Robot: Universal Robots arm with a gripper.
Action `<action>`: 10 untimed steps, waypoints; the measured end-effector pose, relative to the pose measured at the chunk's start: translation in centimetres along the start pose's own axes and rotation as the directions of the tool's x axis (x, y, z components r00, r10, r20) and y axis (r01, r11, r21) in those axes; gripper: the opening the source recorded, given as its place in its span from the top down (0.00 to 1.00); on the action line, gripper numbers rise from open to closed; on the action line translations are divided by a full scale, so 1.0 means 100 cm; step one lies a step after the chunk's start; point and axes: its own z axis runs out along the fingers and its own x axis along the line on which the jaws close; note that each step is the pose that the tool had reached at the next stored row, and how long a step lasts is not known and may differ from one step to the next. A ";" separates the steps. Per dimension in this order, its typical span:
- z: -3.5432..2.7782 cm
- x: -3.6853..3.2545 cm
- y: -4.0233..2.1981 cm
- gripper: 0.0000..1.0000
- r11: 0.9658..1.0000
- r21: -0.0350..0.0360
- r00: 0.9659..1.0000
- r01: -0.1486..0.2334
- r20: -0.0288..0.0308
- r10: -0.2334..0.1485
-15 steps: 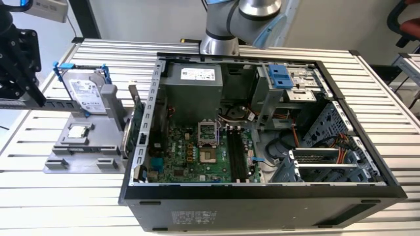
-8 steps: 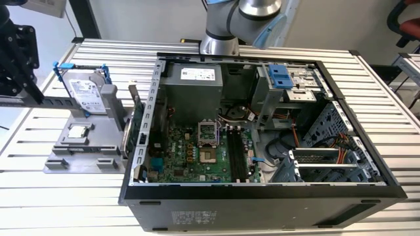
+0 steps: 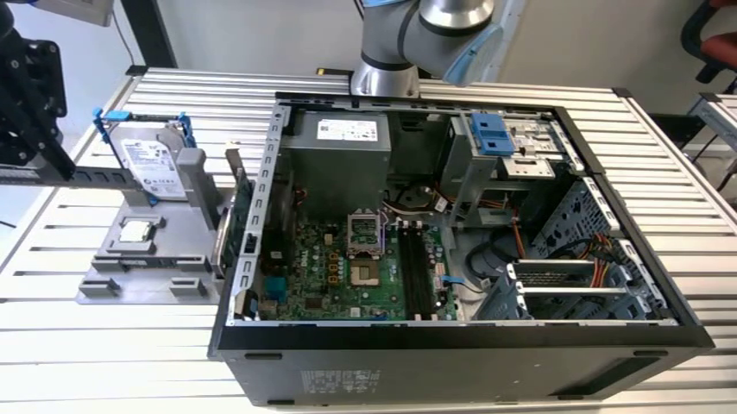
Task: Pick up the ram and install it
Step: 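Pick up the ram and move it above insertion slot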
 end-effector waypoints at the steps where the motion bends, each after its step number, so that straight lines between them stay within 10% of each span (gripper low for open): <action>1: -0.0001 0.0000 0.0000 1.00 1.000 0.000 1.000 0.000 0.000 0.000; 10: -0.0004 -0.0001 -0.0020 1.00 1.000 0.000 1.000 0.000 0.000 0.000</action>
